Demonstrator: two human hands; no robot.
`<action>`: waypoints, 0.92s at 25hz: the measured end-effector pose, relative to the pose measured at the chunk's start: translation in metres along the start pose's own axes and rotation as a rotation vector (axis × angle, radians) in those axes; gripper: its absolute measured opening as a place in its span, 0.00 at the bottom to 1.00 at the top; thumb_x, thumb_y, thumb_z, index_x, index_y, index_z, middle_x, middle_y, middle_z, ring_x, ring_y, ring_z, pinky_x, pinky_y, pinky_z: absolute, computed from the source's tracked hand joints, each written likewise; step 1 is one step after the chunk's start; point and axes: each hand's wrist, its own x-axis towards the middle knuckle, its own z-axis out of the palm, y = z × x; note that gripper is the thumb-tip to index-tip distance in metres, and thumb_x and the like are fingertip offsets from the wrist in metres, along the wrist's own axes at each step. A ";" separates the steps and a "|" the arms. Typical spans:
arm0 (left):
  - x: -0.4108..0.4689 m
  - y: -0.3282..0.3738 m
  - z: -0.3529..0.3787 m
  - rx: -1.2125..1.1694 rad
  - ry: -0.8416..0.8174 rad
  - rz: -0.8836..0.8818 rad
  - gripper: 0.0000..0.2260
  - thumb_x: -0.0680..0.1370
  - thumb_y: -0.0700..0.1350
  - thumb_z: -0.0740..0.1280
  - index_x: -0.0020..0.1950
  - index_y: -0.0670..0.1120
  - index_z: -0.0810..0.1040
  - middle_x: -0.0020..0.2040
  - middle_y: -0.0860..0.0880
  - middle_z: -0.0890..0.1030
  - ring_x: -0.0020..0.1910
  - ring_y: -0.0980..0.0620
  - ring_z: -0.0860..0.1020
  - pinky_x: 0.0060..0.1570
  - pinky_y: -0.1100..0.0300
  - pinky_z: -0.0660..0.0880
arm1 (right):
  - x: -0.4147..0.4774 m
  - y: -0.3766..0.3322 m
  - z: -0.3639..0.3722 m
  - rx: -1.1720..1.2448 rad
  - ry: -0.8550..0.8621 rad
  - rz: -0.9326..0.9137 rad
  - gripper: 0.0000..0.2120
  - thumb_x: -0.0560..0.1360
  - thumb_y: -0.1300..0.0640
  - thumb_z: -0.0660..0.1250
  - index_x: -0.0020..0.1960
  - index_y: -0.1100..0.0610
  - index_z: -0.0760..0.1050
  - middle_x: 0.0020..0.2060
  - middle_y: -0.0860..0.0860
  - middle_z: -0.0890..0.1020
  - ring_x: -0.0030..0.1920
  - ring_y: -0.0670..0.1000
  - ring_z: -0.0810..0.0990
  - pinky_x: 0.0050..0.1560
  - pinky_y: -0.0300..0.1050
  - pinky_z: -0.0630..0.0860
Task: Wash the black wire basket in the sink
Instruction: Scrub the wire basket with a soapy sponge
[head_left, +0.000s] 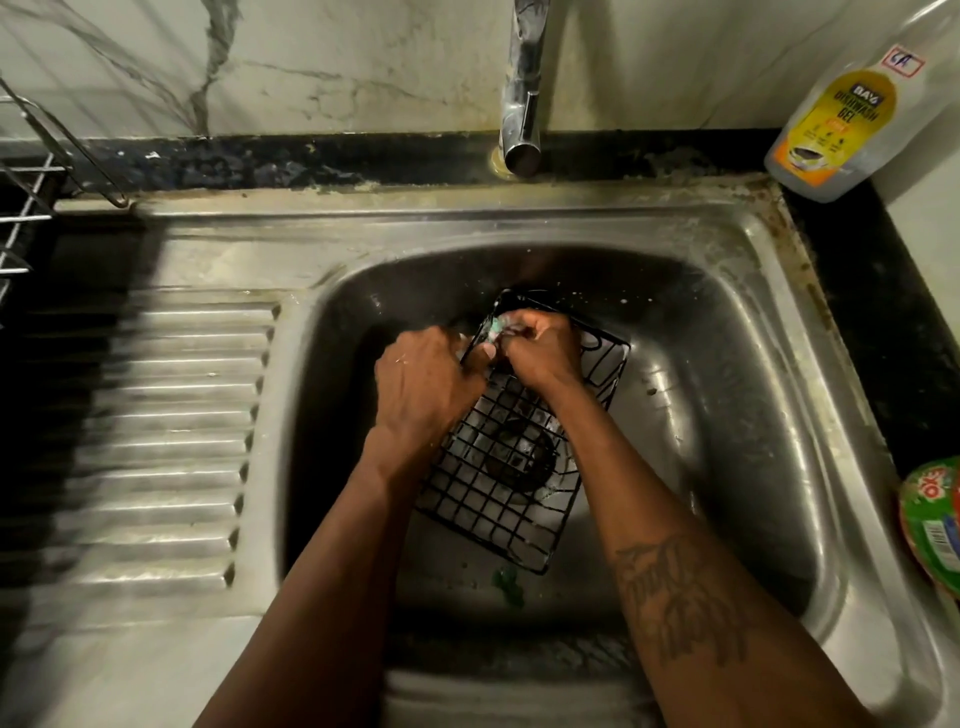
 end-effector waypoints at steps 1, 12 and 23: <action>0.000 0.002 0.002 0.058 0.018 -0.012 0.21 0.77 0.65 0.61 0.40 0.49 0.81 0.32 0.51 0.79 0.30 0.49 0.77 0.32 0.59 0.68 | 0.002 0.001 0.001 -0.012 -0.019 -0.013 0.09 0.73 0.61 0.72 0.43 0.47 0.81 0.44 0.45 0.85 0.47 0.48 0.85 0.49 0.45 0.83; -0.002 -0.002 0.008 -0.321 -0.134 -0.144 0.12 0.69 0.47 0.64 0.31 0.40 0.75 0.26 0.48 0.76 0.24 0.49 0.73 0.24 0.60 0.72 | -0.016 -0.009 -0.010 0.016 0.219 -0.214 0.07 0.72 0.64 0.73 0.49 0.56 0.84 0.43 0.44 0.85 0.44 0.42 0.84 0.47 0.38 0.82; 0.010 0.000 0.001 -0.371 -0.037 -0.197 0.12 0.68 0.40 0.71 0.25 0.44 0.72 0.22 0.51 0.74 0.20 0.57 0.72 0.19 0.71 0.64 | -0.027 -0.018 0.021 -0.179 0.122 -0.484 0.08 0.74 0.68 0.68 0.47 0.59 0.85 0.43 0.50 0.82 0.42 0.43 0.80 0.44 0.37 0.76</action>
